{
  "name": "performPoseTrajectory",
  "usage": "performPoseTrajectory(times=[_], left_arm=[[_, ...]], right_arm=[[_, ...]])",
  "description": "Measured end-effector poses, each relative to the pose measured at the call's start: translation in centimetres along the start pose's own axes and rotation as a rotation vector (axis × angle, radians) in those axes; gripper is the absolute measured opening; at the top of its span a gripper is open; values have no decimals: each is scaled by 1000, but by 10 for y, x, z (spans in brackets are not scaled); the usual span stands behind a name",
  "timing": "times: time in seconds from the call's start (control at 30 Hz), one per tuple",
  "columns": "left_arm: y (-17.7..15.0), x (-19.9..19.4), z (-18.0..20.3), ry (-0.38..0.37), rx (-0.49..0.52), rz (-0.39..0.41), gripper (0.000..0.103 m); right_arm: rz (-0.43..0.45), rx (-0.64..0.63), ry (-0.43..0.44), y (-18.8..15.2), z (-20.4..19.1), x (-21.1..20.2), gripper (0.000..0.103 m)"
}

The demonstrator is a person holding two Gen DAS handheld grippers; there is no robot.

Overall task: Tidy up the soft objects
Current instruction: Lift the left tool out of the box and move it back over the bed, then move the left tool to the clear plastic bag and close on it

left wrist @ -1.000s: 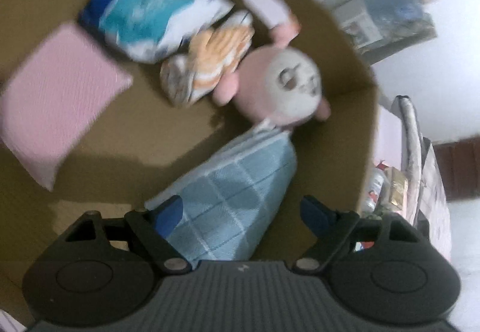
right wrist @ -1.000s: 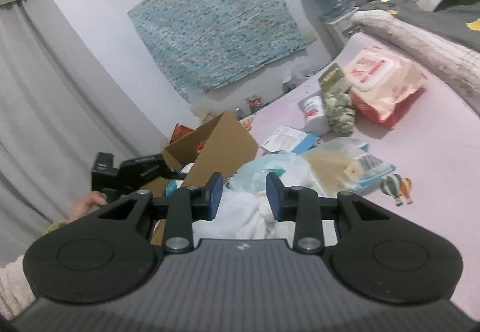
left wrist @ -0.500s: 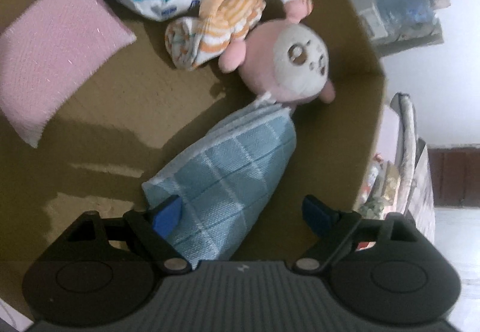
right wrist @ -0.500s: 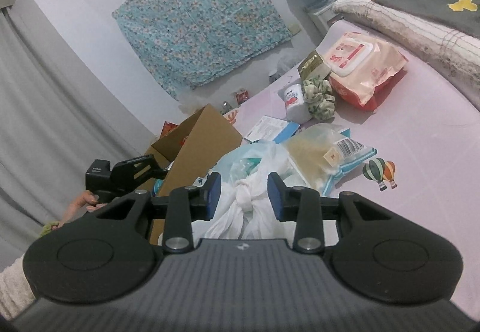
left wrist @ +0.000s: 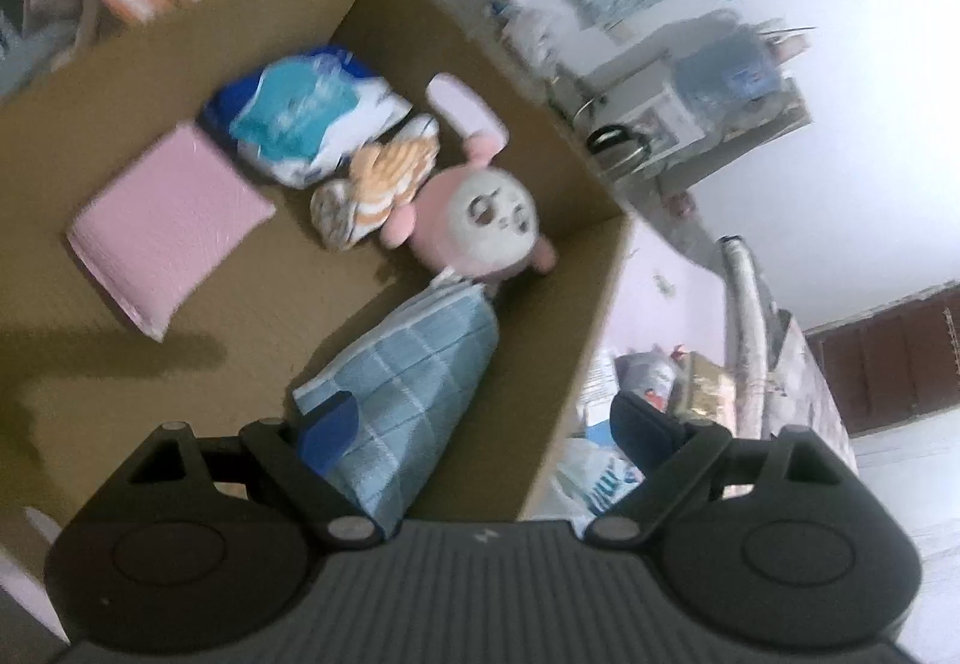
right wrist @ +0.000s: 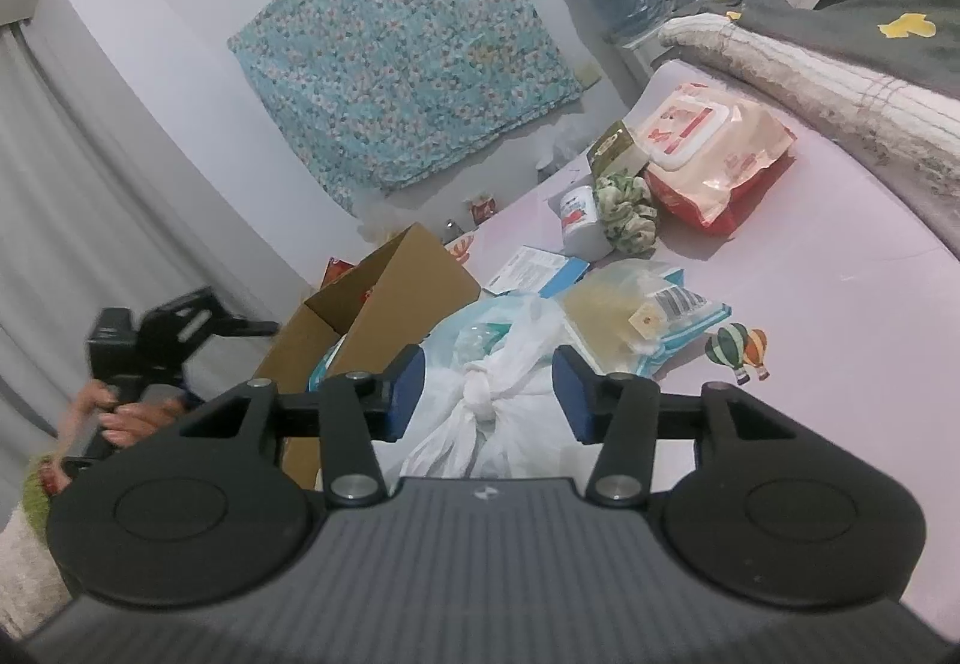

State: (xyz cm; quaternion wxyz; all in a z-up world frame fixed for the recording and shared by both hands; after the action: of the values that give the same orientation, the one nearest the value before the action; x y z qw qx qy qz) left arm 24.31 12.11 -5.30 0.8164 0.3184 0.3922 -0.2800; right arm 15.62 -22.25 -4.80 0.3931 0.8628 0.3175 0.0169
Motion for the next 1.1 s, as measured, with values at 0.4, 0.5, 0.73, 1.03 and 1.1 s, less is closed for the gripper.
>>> performPoseTrajectory(times=[0.4, 0.5, 0.73, 1.03, 1.1], left_arm=[[-49, -42, 107, -63, 370, 53, 98], [-72, -25, 134, -71, 457, 3, 98], [-110, 24, 179, -50, 564, -89, 98], [-123, 111, 201, 59, 589, -190, 91], [-124, 124, 203, 68, 577, -188, 88]], right_arm=[[11, 32, -18, -4, 25, -9, 51], [7, 22, -33, -1, 31, -7, 53], [-24, -30, -79, 15, 51, 11, 54], [-130, -94, -135, 31, 84, 75, 67], [-168, -124, -152, 31, 90, 93, 67]])
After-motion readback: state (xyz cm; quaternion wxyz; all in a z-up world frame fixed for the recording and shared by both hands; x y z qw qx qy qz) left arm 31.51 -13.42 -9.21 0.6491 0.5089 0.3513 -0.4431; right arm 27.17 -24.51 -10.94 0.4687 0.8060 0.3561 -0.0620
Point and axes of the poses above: each gripper's, at about its wrist camera, not at the fingertips, and x roughly the way its jaws point, z to its right, y to its top, the point moved 9 cm from there along x, roughly the way its jaws point, and after that the axes turned 9 degrees about y, right-handed, at the moved point
